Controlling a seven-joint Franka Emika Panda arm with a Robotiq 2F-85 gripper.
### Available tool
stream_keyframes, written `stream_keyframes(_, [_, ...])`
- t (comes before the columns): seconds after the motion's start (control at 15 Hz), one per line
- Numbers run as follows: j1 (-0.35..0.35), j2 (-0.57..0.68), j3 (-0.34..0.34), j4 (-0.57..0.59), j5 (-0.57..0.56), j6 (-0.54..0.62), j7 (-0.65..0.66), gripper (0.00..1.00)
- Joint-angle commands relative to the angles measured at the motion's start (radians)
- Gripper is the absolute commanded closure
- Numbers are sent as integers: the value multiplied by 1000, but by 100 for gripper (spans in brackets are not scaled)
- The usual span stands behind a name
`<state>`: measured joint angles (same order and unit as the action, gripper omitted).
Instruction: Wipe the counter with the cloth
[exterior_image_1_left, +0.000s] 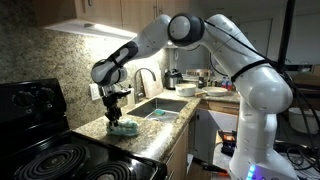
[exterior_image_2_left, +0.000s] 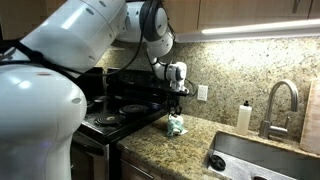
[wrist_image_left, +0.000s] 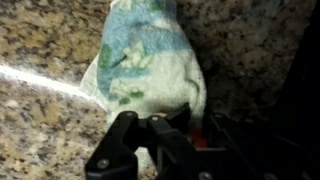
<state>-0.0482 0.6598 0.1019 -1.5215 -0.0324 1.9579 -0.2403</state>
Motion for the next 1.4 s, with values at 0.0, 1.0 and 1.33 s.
stream_keyframes(0.0, [17,-37,37,-63,45,47,-70,92])
stream_keyframes(1.0, [-53,-182,62,-481,203,-101,-269,92])
stream_keyframes(1.33, [-73,-251,-15,-605,172,-106,-243,92])
